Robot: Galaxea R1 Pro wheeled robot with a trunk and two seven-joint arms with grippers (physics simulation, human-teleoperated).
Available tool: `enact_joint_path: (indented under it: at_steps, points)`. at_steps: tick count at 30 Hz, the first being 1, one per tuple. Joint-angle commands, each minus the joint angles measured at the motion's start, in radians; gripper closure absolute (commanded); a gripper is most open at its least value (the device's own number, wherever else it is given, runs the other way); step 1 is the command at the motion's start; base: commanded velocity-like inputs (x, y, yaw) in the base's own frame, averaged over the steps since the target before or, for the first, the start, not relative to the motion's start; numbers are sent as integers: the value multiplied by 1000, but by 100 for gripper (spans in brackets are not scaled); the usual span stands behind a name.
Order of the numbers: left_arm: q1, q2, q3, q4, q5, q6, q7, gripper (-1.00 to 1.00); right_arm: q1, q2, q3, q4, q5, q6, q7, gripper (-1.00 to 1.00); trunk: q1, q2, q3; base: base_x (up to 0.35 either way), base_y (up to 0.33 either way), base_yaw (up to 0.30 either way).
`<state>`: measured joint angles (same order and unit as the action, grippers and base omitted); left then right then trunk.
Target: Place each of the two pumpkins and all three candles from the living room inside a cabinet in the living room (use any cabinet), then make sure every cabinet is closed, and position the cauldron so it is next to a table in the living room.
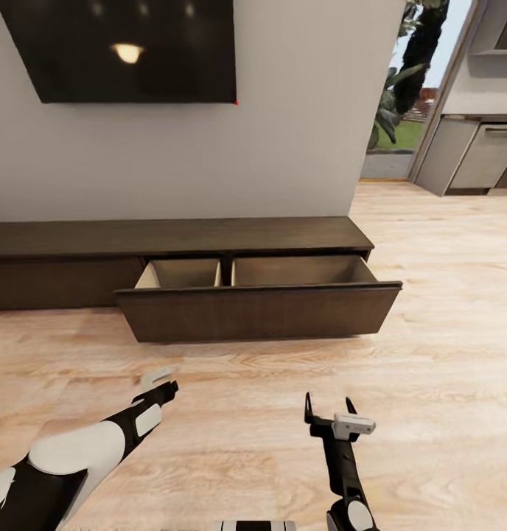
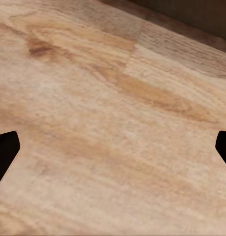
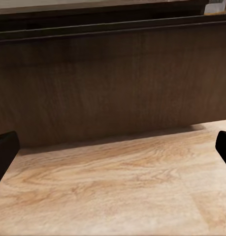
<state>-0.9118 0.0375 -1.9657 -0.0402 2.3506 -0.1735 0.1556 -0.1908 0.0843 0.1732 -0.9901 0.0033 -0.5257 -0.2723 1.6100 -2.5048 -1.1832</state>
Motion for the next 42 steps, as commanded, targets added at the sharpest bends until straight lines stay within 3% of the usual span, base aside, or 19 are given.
enact_joint_path:
  at_steps: [1,14,16,18,22,29,35,42]
  points:
    - [-1,1,-8,-4,6,-5,7,-100,-1,1,3,4,1,-8,-8,-100,0,0,-1,0,0,164]
    - [-1,-1,-9,-4,6,-6,7,-100,0,5,9,-5,-9,-13,-1,-100,0,0,-5,0,0,44]
    - [-1,-1,-9,-4,6,-6,7,-100,0,11,26,6,-13,18,-1,-100,0,0,-5,0,0,1]
    - [-1,-2,-9,-4,6,-6,7,-100,0,19,49,14,-25,105,-1,-100,0,0,-5,0,0,0]
    - [-1,-2,-9,-5,6,-5,7,-100,-1,18,50,10,-55,125,-4,-100,0,0,-5,0,0,0]
    - [-1,-2,-9,-6,6,-4,7,-100,-13,16,4,8,-74,118,-7,-100,0,0,-5,0,0,0]
    - [-1,-3,-9,-6,6,-4,7,-100,-90,17,-100,54,-78,118,-8,-100,0,0,-5,0,0,0]
    - [-1,-4,-10,-6,6,-5,7,-100,-119,17,-111,78,-76,91,-6,-100,0,0,-5,0,0,0]
